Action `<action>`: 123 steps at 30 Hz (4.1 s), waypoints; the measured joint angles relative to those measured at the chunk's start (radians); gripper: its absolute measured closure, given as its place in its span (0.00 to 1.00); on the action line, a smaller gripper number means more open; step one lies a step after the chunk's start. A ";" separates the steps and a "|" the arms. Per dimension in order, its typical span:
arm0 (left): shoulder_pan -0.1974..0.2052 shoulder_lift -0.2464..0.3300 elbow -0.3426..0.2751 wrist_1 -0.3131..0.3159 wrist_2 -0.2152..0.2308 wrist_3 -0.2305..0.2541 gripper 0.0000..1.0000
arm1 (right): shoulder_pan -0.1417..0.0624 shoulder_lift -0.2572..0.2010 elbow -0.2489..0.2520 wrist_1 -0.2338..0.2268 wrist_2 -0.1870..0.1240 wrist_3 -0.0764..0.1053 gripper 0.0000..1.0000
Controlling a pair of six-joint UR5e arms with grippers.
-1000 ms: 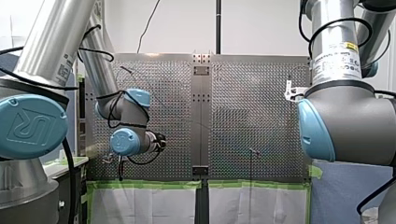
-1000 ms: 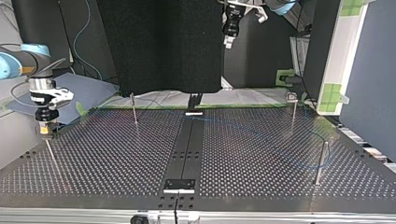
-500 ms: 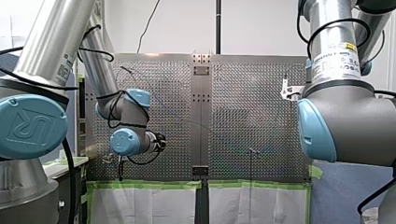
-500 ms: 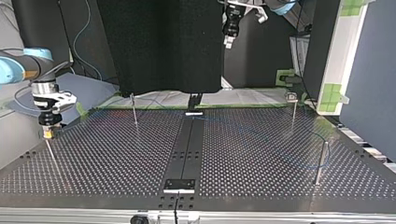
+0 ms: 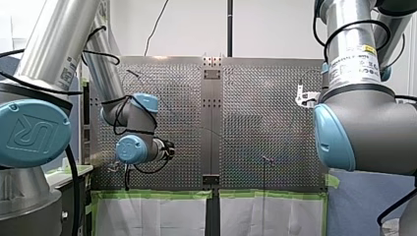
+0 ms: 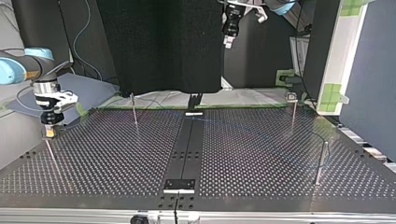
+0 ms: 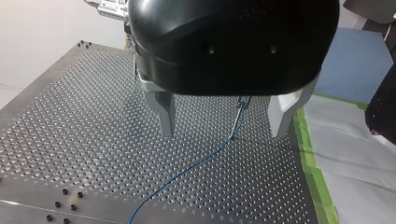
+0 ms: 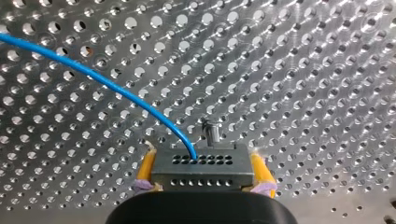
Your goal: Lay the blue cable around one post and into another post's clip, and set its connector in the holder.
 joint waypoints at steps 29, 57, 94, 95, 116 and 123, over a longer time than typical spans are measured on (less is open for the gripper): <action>0.001 0.000 0.000 -0.009 -0.005 -0.001 0.00 | -0.001 0.000 -0.029 0.133 0.015 -0.033 1.00; -0.005 0.000 -0.004 -0.015 -0.018 -0.002 0.00 | 0.017 -0.043 0.005 0.121 0.017 -0.064 1.00; -0.001 0.000 -0.004 -0.023 -0.013 -0.001 0.00 | -0.027 0.001 -0.037 0.104 0.004 -0.028 1.00; -0.001 0.000 -0.004 -0.024 -0.013 -0.001 0.00 | -0.028 0.002 -0.037 0.104 0.002 -0.028 1.00; 0.002 0.000 -0.003 -0.042 -0.017 0.001 0.00 | -0.036 0.011 -0.044 0.100 -0.134 -0.031 1.00; 0.002 0.000 -0.003 -0.045 -0.018 0.001 0.00 | -0.043 0.011 -0.044 0.086 -0.154 -0.031 1.00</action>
